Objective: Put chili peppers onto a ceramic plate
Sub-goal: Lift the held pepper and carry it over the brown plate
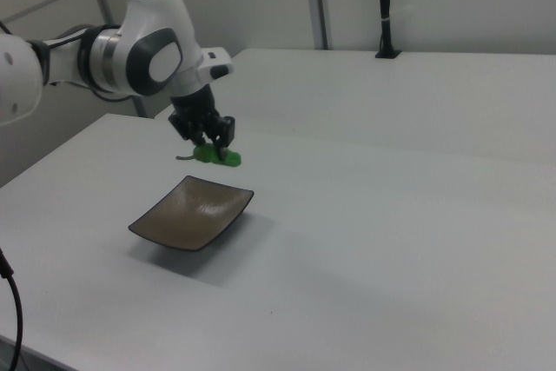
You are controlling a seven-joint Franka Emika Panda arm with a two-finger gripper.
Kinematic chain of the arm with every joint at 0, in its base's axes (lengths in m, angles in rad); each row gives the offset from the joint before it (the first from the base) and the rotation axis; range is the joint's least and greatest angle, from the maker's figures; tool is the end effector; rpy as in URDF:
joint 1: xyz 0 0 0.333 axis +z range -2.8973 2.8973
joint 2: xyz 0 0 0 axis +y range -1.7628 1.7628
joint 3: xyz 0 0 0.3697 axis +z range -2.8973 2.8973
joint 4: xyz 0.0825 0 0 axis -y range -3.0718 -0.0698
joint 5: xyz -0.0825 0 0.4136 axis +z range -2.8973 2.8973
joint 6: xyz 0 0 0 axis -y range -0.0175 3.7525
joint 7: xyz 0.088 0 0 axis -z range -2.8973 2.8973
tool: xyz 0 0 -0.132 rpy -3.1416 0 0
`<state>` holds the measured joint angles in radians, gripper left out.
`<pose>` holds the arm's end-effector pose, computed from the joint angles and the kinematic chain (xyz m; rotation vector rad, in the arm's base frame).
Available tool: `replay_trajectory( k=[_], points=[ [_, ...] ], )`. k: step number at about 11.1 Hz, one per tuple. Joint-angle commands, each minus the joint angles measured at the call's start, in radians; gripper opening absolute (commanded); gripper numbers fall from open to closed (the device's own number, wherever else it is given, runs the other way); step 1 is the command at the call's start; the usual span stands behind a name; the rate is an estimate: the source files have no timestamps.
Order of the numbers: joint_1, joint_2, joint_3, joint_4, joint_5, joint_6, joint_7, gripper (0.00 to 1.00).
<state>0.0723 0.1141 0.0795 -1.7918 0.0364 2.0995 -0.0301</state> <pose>0.6459 0.0993 0.5205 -3.0633 -0.2536 -0.2945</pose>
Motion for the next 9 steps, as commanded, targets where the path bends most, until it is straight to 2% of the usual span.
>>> replay_trajectory(
  k=[1, 3, 4, 7, 9],
  points=[
    [0.001, -0.074, 0.051, -0.136, 0.026, 0.013, 0.001, 0.0],
    [0.004, -0.082, 0.068, -0.176, 0.026, 0.045, 0.027, 0.0],
    [0.004, -0.096, 0.086, -0.225, 0.026, 0.098, 0.047, 0.0],
    [0.013, -0.137, 0.103, -0.355, 0.023, 0.302, 0.114, 0.01],
    [0.017, -0.152, 0.137, -0.452, 0.013, 0.493, 0.191, 0.01]
  ],
)
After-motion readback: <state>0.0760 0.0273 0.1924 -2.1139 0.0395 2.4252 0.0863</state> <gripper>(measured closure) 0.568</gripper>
